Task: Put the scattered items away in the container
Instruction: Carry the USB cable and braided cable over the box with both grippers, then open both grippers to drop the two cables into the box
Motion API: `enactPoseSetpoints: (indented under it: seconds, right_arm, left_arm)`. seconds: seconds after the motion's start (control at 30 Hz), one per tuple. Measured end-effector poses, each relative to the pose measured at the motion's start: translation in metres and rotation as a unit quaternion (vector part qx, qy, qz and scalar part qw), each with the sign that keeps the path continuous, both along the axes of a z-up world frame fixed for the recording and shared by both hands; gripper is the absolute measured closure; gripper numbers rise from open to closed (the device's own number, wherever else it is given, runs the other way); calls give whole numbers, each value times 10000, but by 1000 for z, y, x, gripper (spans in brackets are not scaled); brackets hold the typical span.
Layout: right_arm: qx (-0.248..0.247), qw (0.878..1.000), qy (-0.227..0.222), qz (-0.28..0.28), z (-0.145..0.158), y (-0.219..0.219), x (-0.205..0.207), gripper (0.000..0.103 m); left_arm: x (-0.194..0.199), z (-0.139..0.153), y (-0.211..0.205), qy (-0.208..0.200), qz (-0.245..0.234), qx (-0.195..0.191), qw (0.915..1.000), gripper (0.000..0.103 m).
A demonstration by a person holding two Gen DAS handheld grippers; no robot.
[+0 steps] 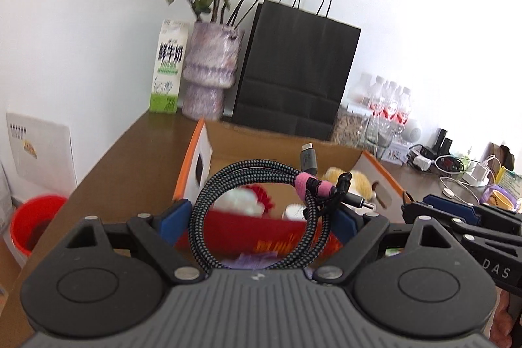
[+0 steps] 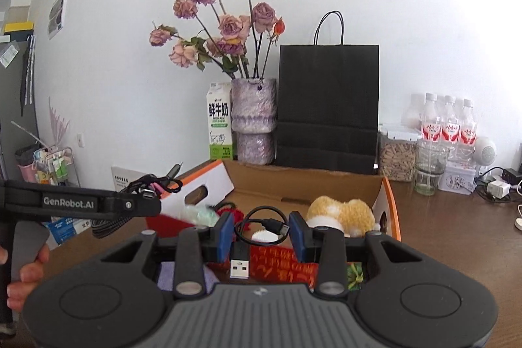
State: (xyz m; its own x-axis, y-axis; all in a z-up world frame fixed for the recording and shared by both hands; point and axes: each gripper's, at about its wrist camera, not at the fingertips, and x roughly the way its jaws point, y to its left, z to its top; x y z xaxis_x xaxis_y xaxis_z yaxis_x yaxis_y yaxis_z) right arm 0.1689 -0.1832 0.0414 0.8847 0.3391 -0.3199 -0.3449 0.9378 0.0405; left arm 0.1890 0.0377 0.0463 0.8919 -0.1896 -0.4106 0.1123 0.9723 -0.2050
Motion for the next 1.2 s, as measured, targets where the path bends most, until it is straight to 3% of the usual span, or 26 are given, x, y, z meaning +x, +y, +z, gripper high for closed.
enactPoseSetpoints:
  seconds: [0.3, 0.47, 0.53, 0.7, 1.07, 1.17, 1.2]
  right_arm:
    - [217, 9993, -38, -295, 9, 1, 56, 68]
    - [239, 9986, 163, -450, -3, 5, 87, 68]
    - [188, 9983, 288, -460, -13, 8, 95, 68]
    - [34, 9979, 469, -445, -29, 13, 103, 68]
    - [24, 9980, 428, -459, -36, 10, 98, 66]
    - [26, 9980, 410, -472, -37, 9, 96, 49]
    - [32, 9979, 406, -502, -37, 8, 95, 30]
  left_arm:
    - [42, 10, -27, -366, 161, 321, 9987, 14]
    - [72, -1, -34, -519, 464, 582, 9959, 14]
    - [76, -11, -37, -505, 505, 875, 9936, 14]
    - [81, -22, -35, -395, 520, 968, 9932, 14]
    - [80, -29, -40, -417, 602, 1233, 9897, 13]
    - [79, -30, -41, -474, 685, 1297, 9880, 0]
    - [76, -29, -41, -554, 750, 1315, 9869, 0]
